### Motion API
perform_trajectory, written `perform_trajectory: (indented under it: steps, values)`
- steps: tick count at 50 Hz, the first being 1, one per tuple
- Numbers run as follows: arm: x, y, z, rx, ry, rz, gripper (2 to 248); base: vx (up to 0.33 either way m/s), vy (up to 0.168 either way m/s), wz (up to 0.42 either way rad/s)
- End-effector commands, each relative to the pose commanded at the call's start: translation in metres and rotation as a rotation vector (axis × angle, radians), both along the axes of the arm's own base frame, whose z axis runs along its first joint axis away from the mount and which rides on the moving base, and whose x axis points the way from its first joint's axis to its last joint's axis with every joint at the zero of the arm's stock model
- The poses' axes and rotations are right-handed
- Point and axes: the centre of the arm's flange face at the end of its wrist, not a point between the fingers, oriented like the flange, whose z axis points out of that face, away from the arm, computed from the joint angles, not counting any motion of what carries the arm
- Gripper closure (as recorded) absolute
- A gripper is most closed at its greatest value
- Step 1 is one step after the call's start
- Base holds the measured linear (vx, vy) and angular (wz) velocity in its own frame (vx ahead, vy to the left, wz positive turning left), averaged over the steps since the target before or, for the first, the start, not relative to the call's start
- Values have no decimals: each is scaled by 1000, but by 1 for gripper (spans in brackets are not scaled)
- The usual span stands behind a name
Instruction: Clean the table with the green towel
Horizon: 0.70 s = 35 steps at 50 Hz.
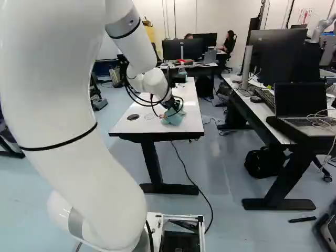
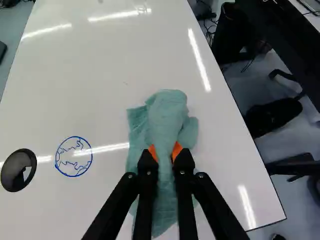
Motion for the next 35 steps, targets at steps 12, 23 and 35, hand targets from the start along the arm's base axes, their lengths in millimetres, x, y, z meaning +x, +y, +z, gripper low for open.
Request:
perform_trajectory:
  steps: [12, 23, 35]
  values:
    - [-1, -9, 11, 6, 21, -18, 203, 0, 0, 0]
    - [2, -12, 20, 10, 34, -22, 203, 0, 0, 0]
    - [8, -12, 19, 13, 45, -20, 203, 0, 0, 0]
